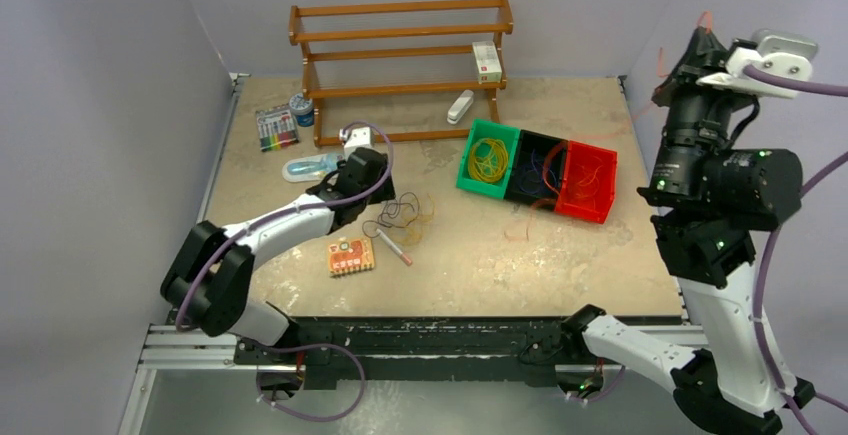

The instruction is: Untangle the cables

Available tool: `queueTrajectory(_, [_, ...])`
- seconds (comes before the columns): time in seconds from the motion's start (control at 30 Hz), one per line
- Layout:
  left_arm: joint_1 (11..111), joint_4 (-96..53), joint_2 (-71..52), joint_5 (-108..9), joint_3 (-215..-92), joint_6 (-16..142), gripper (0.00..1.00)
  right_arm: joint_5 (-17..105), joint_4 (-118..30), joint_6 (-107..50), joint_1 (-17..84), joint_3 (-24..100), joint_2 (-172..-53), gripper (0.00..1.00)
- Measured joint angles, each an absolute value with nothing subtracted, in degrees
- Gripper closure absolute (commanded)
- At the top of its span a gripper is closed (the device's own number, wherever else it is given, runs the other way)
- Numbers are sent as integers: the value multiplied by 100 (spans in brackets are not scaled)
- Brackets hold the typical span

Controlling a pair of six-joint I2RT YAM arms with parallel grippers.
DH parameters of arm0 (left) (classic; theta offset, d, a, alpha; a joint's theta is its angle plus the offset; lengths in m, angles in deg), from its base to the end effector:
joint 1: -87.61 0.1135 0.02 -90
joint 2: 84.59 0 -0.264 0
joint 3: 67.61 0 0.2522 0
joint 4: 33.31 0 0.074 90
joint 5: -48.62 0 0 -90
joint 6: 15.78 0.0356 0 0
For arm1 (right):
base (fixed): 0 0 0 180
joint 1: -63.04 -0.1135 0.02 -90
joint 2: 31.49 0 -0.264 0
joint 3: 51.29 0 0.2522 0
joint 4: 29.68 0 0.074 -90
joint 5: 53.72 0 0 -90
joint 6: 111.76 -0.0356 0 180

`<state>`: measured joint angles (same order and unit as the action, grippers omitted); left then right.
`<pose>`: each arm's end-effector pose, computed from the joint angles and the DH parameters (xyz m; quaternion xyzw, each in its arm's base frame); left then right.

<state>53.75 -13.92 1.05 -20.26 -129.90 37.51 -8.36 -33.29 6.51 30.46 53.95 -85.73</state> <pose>0.2647 -0.1622 0.2040 -0.0958 0.8985 -0.0906 0.4186 0.0907 0.0283 0.5968 0.1349 0.4690 -0.1055 0.8664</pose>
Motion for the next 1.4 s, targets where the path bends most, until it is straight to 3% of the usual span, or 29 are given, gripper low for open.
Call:
queueTrajectory(0.5, [5375, -1300, -876, -2312, -13810, 4542, 34, -464, -4118, -6, 3085, 5712, -9598, 100])
queueTrajectory(0.87, [5375, -961, -876, -2290, -14009, 4748, 34, 393, -5143, -795, 4867, 6147, -10542, 100])
queueTrajectory(1.4, [5375, -780, -874, -2271, -14171, 4851, 35, 998, -5358, -1281, 5406, 6308, -10704, 100])
